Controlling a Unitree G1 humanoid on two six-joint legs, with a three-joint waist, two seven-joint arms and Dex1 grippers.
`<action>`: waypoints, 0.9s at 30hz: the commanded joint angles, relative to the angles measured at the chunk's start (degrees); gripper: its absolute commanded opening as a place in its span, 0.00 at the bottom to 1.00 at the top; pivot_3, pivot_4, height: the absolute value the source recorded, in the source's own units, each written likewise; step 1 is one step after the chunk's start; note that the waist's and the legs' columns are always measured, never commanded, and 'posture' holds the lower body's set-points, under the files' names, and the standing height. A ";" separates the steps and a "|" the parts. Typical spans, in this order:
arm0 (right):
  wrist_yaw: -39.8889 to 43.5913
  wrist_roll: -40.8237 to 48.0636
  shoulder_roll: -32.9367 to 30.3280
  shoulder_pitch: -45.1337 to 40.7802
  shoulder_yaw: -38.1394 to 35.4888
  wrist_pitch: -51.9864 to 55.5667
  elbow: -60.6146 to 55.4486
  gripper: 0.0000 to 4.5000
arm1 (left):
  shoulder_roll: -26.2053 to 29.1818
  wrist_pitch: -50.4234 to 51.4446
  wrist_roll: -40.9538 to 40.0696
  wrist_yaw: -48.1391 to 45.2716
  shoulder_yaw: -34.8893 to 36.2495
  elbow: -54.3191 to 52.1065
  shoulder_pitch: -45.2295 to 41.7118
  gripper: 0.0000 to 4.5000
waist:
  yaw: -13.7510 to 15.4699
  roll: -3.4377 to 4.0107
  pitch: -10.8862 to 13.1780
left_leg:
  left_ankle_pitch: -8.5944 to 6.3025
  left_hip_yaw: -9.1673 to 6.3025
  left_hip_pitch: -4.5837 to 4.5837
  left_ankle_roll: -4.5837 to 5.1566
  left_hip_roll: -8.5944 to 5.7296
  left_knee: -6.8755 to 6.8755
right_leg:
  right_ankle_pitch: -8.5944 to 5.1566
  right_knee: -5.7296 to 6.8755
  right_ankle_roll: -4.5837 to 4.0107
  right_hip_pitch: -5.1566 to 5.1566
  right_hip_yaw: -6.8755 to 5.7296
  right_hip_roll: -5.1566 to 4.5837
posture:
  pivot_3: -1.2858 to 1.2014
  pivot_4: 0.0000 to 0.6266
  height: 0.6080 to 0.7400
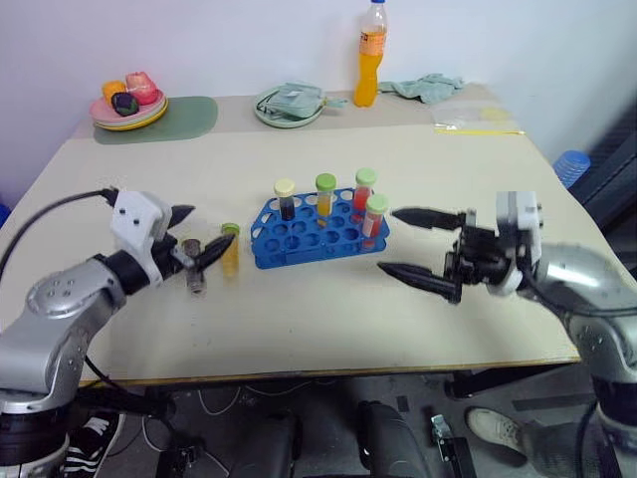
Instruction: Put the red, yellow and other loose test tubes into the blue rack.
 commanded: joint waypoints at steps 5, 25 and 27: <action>2.77 -0.99 0.87 -1.65 2.36 0.09 -0.72 0.98 | 3.07 28.49 -5.98 6.12 -0.83 0.77 -11.11 1.00 | 0.05 -0.03 0.02 | -0.09 -0.02 -0.10 -0.04 -0.05 0.03 | 0.00 -0.01 0.01 -0.09 -0.01 -0.02 | 0.52 0.24 1.00; 6.98 -2.61 0.57 7.63 0.96 -2.91 -4.96 0.98 | 3.92 47.93 -15.02 4.82 -20.14 38.30 -39.07 1.00 | 0.49 -0.10 0.03 | 0.05 -0.05 -0.10 -0.32 -0.09 0.05 | 0.00 0.09 0.01 -0.14 0.01 -0.04 | 0.52 0.24 1.00; 6.56 -2.75 0.68 7.27 1.08 -2.80 -4.98 0.98 | 4.03 47.93 -14.67 3.73 -22.49 40.69 -41.21 1.00 | 0.54 -0.11 0.03 | 0.06 -0.04 -0.11 -0.35 -0.10 0.07 | 0.00 0.09 0.02 -0.15 0.02 -0.04 | 0.52 0.24 1.00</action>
